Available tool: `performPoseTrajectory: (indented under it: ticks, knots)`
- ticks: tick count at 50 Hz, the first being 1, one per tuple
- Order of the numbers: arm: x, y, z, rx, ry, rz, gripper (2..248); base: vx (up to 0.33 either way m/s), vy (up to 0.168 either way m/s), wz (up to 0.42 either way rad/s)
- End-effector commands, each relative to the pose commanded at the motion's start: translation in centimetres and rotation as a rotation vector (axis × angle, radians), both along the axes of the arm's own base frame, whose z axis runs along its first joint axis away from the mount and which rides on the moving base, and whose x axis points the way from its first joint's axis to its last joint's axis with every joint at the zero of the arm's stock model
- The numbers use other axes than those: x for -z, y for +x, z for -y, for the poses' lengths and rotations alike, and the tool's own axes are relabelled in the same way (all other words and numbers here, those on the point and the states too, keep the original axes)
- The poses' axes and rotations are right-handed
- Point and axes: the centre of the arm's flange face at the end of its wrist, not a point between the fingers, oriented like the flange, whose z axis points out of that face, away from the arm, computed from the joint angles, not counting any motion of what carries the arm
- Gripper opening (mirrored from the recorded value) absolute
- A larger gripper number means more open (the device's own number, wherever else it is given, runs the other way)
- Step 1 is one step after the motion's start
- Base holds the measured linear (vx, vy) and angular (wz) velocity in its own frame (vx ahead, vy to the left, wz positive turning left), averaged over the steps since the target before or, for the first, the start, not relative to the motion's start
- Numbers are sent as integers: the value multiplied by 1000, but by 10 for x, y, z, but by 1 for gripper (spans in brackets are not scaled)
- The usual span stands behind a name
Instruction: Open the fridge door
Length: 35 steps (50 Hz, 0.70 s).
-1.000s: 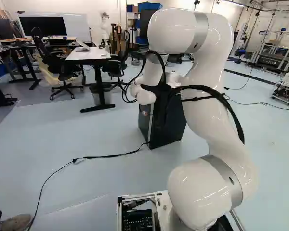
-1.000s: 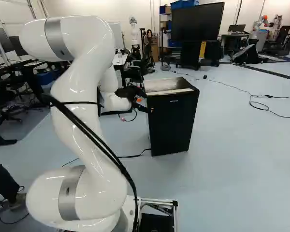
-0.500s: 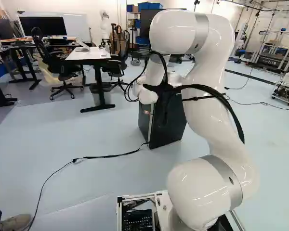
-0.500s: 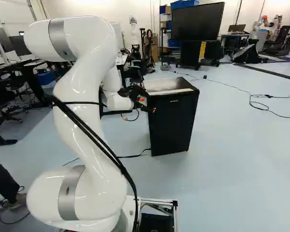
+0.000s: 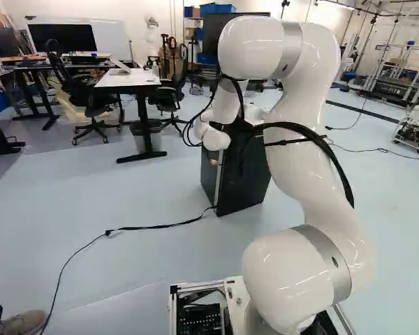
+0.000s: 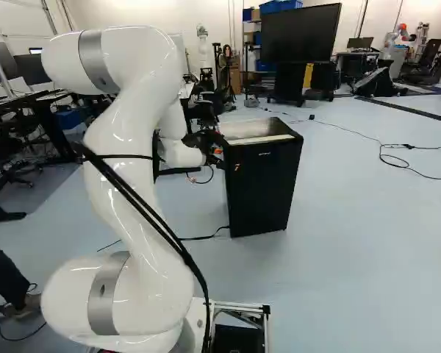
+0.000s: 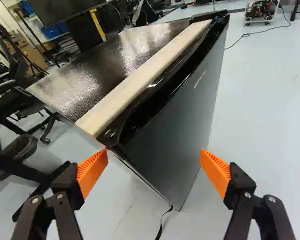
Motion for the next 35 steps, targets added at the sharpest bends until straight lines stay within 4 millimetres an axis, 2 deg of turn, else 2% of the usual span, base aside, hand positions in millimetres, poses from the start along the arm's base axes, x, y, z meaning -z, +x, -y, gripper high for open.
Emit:
performPoseTrajectory:
  ticks: [19, 35]
  knots:
    - [0, -3, 14, 24, 0, -3, 247, 0, 0, 0]
    - [-2, -27, 32, 88, 12, -25, 247, 2, 3, 9]
